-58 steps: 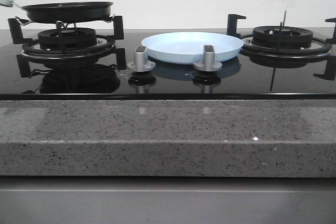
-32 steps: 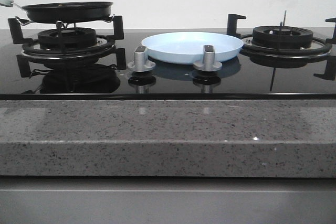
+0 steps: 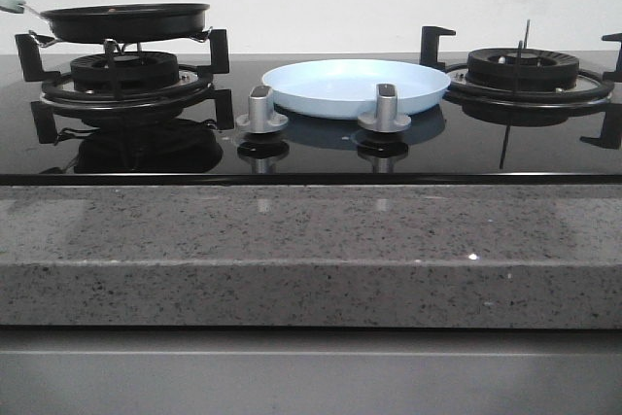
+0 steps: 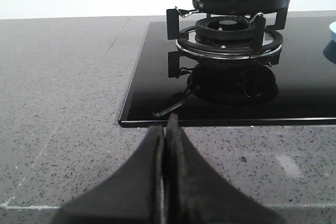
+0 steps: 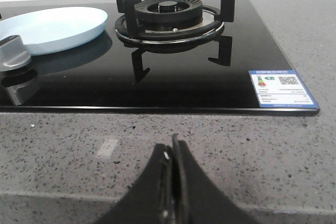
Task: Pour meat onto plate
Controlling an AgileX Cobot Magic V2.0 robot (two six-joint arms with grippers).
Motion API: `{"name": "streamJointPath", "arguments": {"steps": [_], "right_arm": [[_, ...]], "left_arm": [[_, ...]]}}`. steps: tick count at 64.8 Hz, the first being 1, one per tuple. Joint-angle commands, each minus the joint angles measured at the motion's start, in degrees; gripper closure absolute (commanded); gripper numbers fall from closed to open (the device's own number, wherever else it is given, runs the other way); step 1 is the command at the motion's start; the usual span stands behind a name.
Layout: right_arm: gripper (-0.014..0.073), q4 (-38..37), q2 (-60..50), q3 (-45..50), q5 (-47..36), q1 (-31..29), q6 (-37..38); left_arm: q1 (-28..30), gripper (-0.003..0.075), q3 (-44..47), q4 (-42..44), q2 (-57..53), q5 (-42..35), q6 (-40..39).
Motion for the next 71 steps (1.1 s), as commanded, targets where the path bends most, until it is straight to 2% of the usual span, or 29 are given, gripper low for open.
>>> {"name": "streamJointPath", "arguments": {"steps": [1,41,58,71], "right_arm": [[0.0654,-0.38,-0.94,-0.24,-4.43,-0.24,-0.25],[0.0654,-0.38,-0.94,-0.24,-4.43,-0.24,-0.25],[0.0654,-0.38,-0.94,-0.24,-5.69,-0.24,-0.25],[0.0654,-0.53,-0.94,-3.98,-5.48,-0.24,-0.3]], "left_arm": [[-0.25,0.0741,0.31,-0.53,-0.95,-5.16,-0.59],[-0.25,0.0741,0.31,-0.53,-0.95,-5.16,-0.59],[-0.25,0.0741,0.31,-1.74,-0.95,-9.49,-0.59],[-0.25,0.0741,-6.24,-3.21,-0.63,-6.96,-0.69]]}}
